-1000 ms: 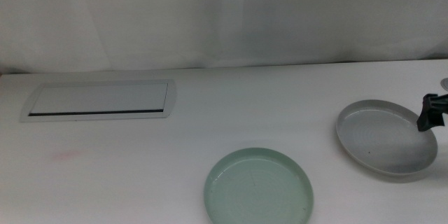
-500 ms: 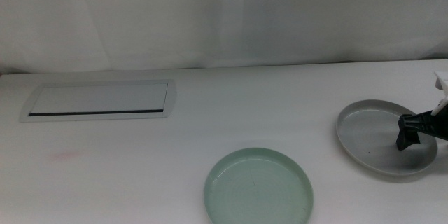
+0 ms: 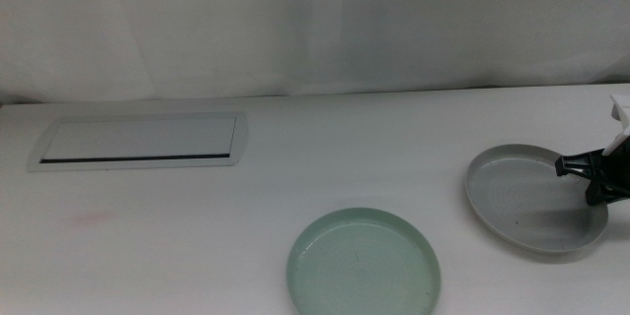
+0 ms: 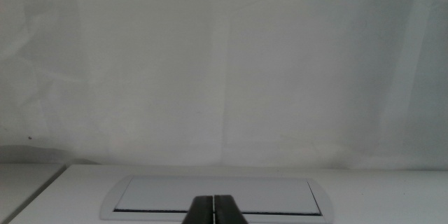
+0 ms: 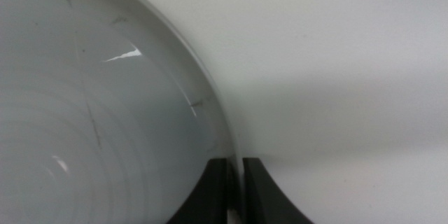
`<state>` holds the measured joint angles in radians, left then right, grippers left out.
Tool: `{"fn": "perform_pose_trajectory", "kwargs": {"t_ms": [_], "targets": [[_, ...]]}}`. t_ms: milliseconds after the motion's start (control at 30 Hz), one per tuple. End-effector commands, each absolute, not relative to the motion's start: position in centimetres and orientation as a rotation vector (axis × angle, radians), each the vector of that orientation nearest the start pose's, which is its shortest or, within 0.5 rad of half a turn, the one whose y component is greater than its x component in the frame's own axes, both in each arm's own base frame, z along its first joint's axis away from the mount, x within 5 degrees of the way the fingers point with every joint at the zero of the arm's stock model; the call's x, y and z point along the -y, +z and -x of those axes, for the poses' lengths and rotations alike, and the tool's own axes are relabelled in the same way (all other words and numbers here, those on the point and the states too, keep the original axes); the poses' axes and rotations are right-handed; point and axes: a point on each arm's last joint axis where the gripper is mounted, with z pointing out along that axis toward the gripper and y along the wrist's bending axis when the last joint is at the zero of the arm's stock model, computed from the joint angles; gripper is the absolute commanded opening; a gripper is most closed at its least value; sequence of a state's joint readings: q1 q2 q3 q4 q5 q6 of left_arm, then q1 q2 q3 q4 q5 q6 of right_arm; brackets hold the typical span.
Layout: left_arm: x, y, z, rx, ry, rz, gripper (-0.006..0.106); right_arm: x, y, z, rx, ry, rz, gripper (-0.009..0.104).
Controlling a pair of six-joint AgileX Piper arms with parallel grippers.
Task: Stack the three bowls on top of each other.
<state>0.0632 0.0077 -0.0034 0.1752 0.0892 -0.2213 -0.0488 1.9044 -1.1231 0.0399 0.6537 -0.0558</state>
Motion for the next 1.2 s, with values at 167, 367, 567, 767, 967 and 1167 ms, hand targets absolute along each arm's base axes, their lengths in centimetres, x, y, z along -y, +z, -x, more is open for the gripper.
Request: {"fn": "perform_pose_trajectory", "kwargs": {"t_ms": [167, 367, 567, 767, 967, 1167], "targets": [[-0.5, 19.5, -5.7, -1.574, 0.007, 0.107, -0.002, 1.7, 17.1, -35.1, -2.848, -0.004, -0.005, -0.002], [-0.5, 19.5, -5.7, -1.574, 0.007, 0.107, -0.002, 1.2, 25.9, -32.4, -2.624, 0.029, 0.008, -0.002], [-0.5, 19.5, -5.7, -1.574, 0.007, 0.107, -0.002, -0.4, 30.3, -29.6, -2.522, 0.24, 0.022, -0.002], [-0.5, 19.5, -5.7, -1.574, 0.007, 0.107, -0.003, -4.2, 31.5, -27.8, -2.534, 0.36, 0.18, -0.002], [-0.5, 19.5, -5.7, -1.574, 0.007, 0.107, -0.003, -9.6, 29.8, -26.7, -2.545, 0.442, 0.303, -0.002], [-0.5, 19.5, -5.7, -1.574, 0.007, 0.107, -0.003, -14.0, 24.9, -25.4, -2.635, 0.486, 0.393, -0.002]]}}
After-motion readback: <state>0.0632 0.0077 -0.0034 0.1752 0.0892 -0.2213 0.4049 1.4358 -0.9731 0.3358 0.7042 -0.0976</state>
